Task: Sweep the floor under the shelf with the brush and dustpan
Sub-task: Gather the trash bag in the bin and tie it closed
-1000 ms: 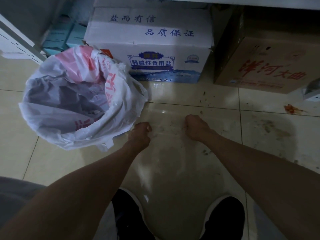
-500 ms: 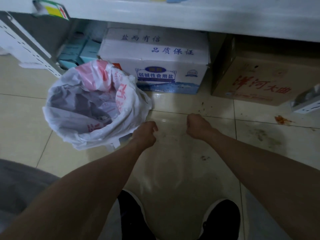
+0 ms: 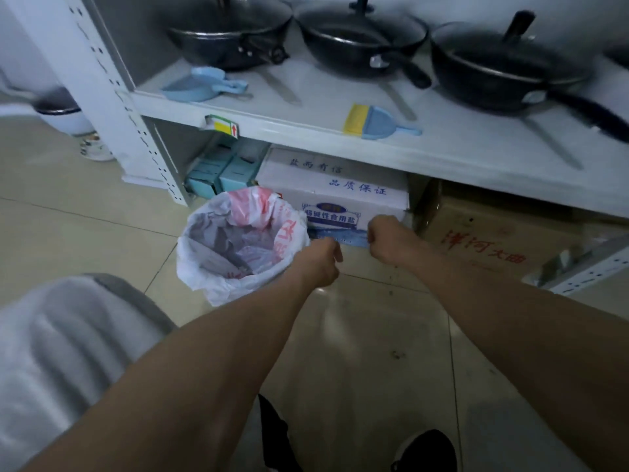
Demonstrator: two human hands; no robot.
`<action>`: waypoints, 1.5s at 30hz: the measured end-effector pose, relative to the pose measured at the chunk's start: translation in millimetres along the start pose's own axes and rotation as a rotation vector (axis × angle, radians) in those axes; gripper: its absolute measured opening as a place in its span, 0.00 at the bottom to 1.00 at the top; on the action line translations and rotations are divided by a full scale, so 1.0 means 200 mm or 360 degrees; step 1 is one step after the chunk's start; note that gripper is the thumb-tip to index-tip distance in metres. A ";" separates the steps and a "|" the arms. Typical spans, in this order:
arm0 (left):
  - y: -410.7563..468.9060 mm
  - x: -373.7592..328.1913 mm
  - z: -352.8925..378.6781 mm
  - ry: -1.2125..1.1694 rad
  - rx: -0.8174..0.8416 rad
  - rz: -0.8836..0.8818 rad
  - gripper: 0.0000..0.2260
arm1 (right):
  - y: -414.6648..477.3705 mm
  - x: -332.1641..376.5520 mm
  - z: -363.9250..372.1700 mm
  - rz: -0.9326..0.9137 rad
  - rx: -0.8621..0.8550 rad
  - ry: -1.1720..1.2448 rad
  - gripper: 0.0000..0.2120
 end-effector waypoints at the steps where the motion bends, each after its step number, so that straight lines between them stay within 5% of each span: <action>1: -0.02 -0.03 -0.04 0.0004 -0.0022 0.0014 0.14 | -0.01 0.03 -0.06 -0.0001 -0.0054 -0.0014 0.05; 8: -0.15 -0.14 -0.41 0.0164 -0.0253 0.0143 0.09 | -0.05 0.30 -0.34 -0.0123 -0.0119 -0.0183 0.06; 22: -0.28 0.39 -0.75 0.0420 -0.0343 -0.0249 0.10 | 0.15 0.88 -0.23 -0.0550 -0.0024 -0.0195 0.07; 45: -0.43 0.20 -0.86 0.0331 -0.0325 -0.0262 0.07 | -0.05 0.76 -0.47 -0.0444 -0.0104 -0.0242 0.06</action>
Point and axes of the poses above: each hand's wrist, its own y-axis towards the middle knuckle, its own z-axis out of the palm, x = y × z, the point moved 1 cm from there along y, towards the middle knuckle, and after that the axes turned 15 degrees about -y, right-handed, at the moved point
